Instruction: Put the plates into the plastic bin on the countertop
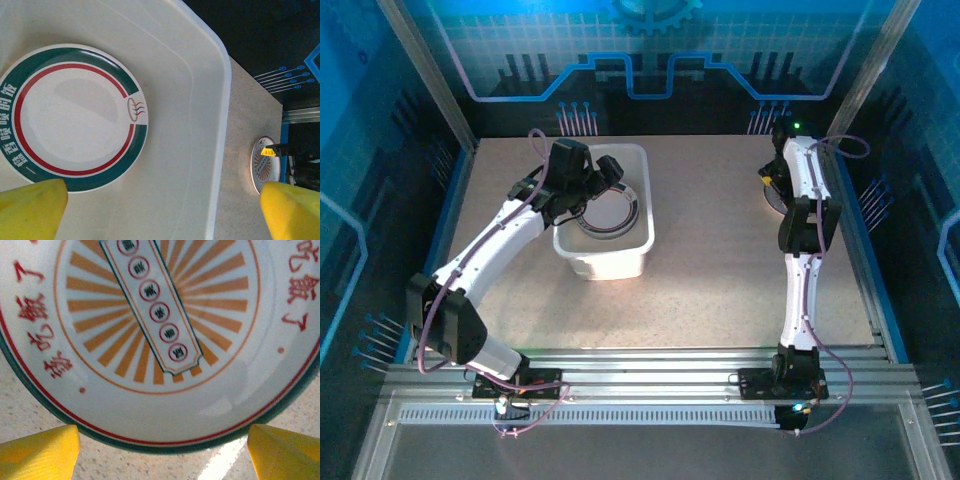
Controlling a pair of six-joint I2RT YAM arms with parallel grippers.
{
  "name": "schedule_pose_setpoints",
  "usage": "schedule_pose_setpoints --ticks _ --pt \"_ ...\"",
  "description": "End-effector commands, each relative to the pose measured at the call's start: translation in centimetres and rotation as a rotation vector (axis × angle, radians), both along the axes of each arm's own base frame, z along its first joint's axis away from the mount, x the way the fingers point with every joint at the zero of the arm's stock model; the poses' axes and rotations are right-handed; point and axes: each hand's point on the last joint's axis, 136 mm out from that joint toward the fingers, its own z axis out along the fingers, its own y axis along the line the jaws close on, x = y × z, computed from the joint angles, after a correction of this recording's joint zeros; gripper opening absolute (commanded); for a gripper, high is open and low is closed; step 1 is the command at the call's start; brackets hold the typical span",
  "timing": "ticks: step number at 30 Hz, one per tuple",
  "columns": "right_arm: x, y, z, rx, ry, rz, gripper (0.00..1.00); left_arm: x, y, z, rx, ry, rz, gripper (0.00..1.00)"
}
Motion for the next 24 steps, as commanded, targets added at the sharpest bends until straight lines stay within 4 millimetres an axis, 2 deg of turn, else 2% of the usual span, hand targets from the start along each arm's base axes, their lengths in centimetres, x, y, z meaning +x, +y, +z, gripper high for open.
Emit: schedule_pose_setpoints --ticks 1,5,12,15,20,24 --pt "-2.0 0.5 -0.9 0.034 0.098 0.019 0.85 -0.6 0.1 2.5 -0.015 -0.041 -0.036 0.99" --pt "-2.7 1.2 -0.9 0.064 0.129 0.005 0.84 -0.7 0.2 3.0 -0.038 -0.041 -0.045 0.99" --pt "-4.4 3.0 -2.2 0.189 0.211 0.006 0.82 -1.2 1.5 3.6 -0.055 -0.048 -0.024 0.99" --pt "-4.6 3.6 -2.0 0.227 0.215 0.018 0.81 -1.3 1.7 3.7 -0.066 -0.048 -0.017 0.99" --pt "-3.9 3.1 0.0 0.194 0.147 0.039 0.81 -1.5 1.7 3.7 -0.080 -0.045 -0.015 0.99" --pt "-3.3 1.8 0.7 0.131 0.117 0.059 0.78 -1.5 1.6 4.0 -0.091 -0.053 -0.016 0.99"
